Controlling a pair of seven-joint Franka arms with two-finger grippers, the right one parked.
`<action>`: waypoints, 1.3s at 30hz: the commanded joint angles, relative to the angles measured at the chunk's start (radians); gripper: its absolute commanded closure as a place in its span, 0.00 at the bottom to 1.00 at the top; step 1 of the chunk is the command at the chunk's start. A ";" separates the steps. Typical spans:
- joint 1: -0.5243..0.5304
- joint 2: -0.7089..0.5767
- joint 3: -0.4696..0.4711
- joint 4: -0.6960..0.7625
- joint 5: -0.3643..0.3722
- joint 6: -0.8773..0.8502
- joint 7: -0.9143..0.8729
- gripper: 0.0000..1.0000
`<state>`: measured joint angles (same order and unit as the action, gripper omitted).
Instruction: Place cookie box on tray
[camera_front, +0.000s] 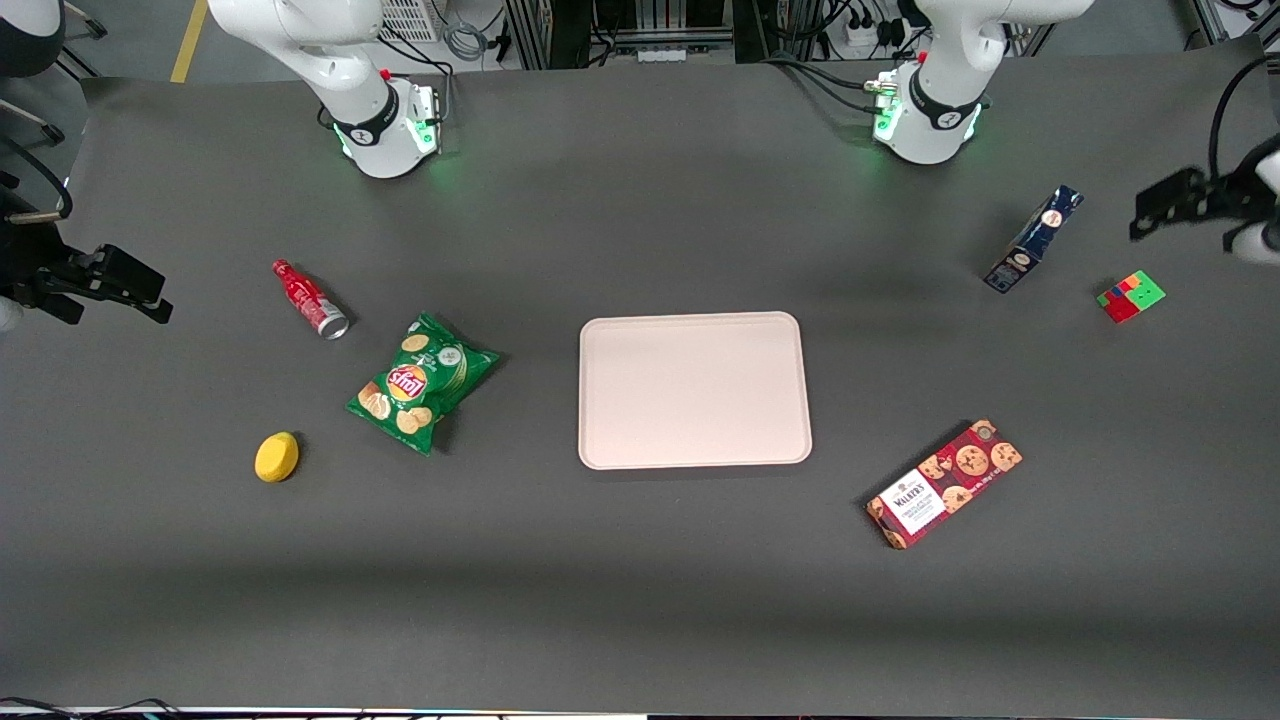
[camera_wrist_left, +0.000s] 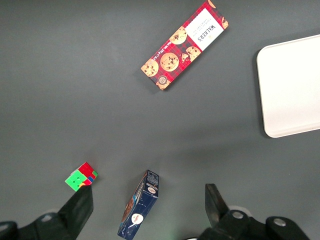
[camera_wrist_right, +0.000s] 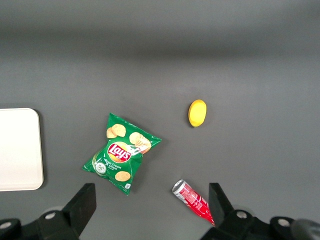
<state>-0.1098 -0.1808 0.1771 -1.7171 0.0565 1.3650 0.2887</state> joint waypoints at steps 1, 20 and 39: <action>0.012 -0.144 0.011 -0.059 0.060 -0.128 0.134 0.00; 0.013 -0.536 0.261 -0.834 0.224 0.270 0.346 0.00; 0.015 -0.324 0.283 -1.079 0.293 0.828 0.349 0.00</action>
<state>-0.0941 -0.5998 0.4495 -2.7670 0.3189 2.0662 0.6251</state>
